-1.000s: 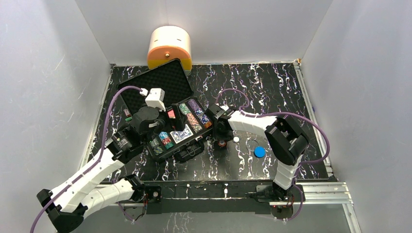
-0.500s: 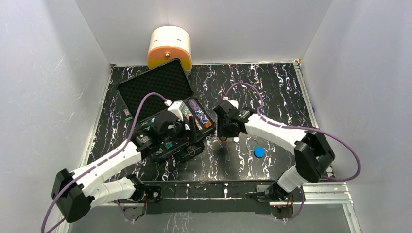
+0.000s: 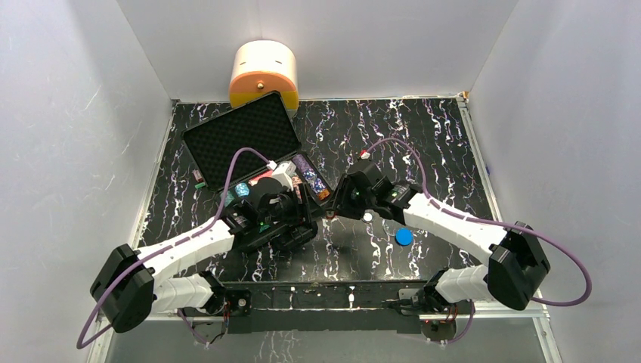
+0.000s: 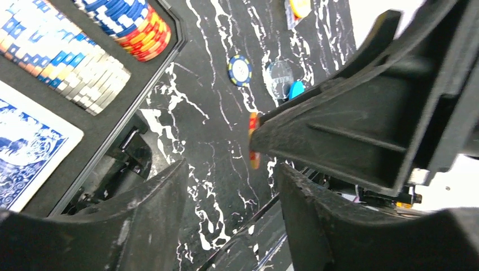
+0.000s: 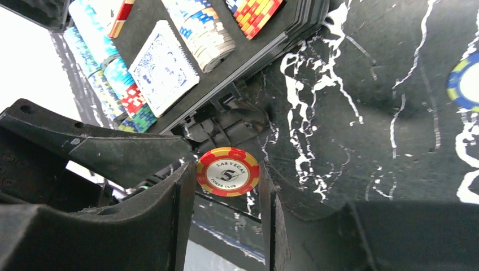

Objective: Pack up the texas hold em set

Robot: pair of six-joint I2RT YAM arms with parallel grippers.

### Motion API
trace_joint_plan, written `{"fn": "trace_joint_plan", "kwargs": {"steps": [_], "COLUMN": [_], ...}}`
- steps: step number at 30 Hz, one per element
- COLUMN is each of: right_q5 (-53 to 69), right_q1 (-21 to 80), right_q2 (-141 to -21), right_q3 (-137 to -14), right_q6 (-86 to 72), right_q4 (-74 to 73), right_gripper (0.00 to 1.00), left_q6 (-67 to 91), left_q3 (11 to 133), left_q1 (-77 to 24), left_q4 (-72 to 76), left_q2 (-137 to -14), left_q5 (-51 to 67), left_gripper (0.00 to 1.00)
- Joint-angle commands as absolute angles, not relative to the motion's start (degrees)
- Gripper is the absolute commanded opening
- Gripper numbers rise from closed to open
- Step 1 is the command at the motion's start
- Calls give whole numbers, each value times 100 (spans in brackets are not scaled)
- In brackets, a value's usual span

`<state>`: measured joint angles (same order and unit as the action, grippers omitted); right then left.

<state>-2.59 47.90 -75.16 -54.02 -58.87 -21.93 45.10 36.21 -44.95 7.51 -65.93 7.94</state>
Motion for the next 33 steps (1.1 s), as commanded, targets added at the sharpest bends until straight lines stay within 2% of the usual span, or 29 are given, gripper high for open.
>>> {"fn": "trace_joint_plan", "kwargs": {"steps": [1,6,10,16,20,23,29,33], "right_q5": [115,299,386,374,351,195,-515,-1047], "right_q1": [4790,4790,4788,4790,4790,4785,4723,4433], "right_q2": [-7363,-7394,-7383,-7339,-7366,-7419,-7372,-7075], "right_q3": [-5188,-5111,-5039,-5018,-5031,-5102,-5682,-5832], "right_q6": [-6773,-7054,-7181,-7251,-7150,-6846,-6135,-5791], "right_q4": [-1367,-1190,-1055,-1020,-1015,-1077,-1888,-2347], "right_gripper": [49,49,49,49,49,52,73,79], "left_q6": [4649,4810,4882,4861,4494,4003,2717,1859], "left_q3": [3541,3425,3411,3413,3583,3873,4351,4759], "left_q1": [-4490,-4491,-4489,-4491,-4491,-4491,-4491,-4491], "left_q4": [1384,1639,1640,1702,1506,1046,292,-262], "left_q2": [-6513,-6495,-6515,-6487,-6519,-6549,-6497,-6667], "left_q5": [990,992,973,918,912,792,754,956], "left_gripper": [53,39,33,18,0,0,0,0]}}
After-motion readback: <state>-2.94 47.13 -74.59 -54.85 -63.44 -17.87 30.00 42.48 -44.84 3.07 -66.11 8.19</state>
